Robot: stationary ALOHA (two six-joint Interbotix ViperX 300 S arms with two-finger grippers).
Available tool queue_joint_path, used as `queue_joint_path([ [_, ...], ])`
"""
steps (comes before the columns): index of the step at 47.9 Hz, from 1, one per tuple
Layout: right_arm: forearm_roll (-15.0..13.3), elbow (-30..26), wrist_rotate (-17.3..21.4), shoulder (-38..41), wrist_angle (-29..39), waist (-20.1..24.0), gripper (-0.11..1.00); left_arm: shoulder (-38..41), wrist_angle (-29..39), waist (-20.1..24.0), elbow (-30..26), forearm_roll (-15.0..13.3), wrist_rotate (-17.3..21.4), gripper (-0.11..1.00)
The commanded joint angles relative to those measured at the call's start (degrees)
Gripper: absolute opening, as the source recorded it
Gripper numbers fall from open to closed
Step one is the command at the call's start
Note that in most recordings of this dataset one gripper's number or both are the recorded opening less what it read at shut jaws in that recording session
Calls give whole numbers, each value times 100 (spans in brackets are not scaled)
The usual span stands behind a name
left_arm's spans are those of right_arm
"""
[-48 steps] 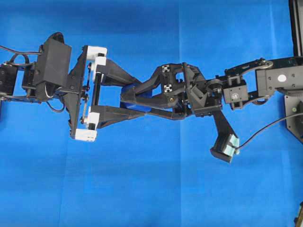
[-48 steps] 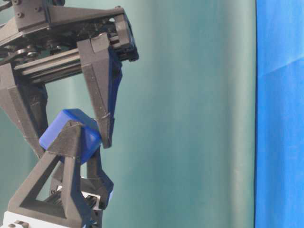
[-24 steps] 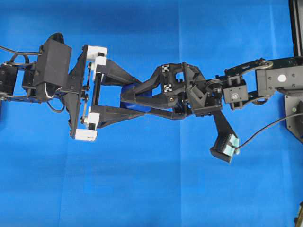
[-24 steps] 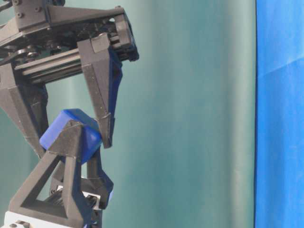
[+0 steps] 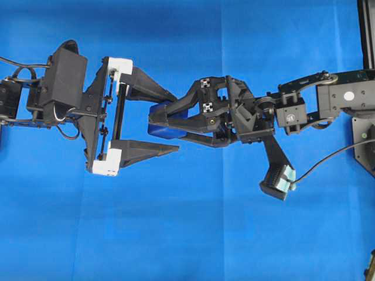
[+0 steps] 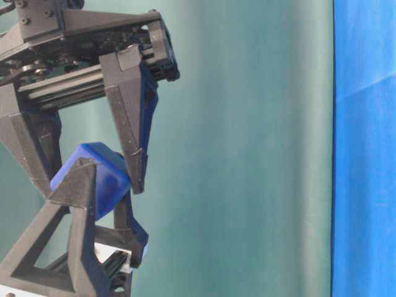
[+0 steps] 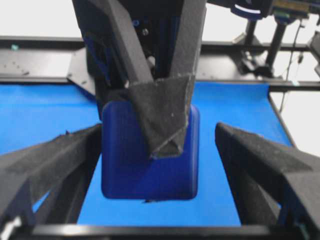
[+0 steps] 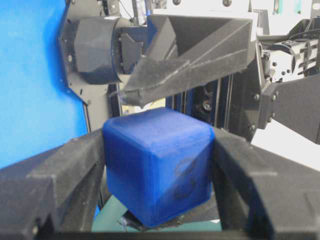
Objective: Handover the blue block to the right arm after grasping it with the left arm, then place it in the designated position.
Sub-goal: 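Open the left gripper and pull the cube away with the right gripper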
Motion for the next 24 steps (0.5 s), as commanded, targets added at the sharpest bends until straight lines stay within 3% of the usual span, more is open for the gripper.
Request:
queue_joint_path([
  [1, 26, -114, 18, -123, -18, 9, 45, -88, -44, -9, -105, 0, -18, 93],
  [24, 97, 976, 26, -1521, 501, 158, 45, -255, -9, -9, 44, 0, -26, 93],
])
